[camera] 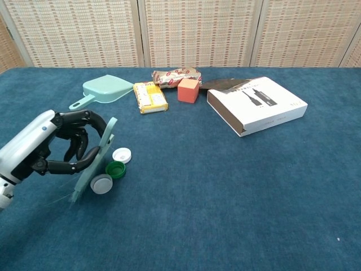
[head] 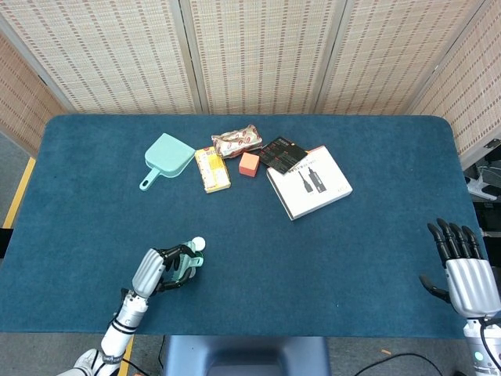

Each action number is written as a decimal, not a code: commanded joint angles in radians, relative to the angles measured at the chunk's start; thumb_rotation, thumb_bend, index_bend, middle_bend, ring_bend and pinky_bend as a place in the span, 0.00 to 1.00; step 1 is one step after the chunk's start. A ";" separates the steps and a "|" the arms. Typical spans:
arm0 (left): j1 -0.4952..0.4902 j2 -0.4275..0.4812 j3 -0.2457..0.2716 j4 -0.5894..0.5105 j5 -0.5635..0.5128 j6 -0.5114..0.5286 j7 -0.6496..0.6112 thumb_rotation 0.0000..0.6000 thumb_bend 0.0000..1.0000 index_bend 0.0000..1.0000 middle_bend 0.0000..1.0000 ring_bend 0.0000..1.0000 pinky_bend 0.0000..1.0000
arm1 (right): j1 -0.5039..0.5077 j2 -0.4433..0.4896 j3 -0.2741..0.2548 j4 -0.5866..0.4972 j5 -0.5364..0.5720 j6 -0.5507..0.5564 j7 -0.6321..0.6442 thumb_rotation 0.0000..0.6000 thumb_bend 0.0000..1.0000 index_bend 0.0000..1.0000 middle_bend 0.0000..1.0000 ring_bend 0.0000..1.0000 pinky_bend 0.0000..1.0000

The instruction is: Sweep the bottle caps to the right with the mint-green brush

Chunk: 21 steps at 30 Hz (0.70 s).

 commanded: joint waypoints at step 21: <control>-0.117 0.013 -0.008 -0.201 0.075 -0.011 0.074 1.00 0.87 0.70 0.84 0.68 0.80 | -0.008 0.012 0.007 0.004 0.005 0.012 0.027 1.00 0.15 0.00 0.00 0.00 0.00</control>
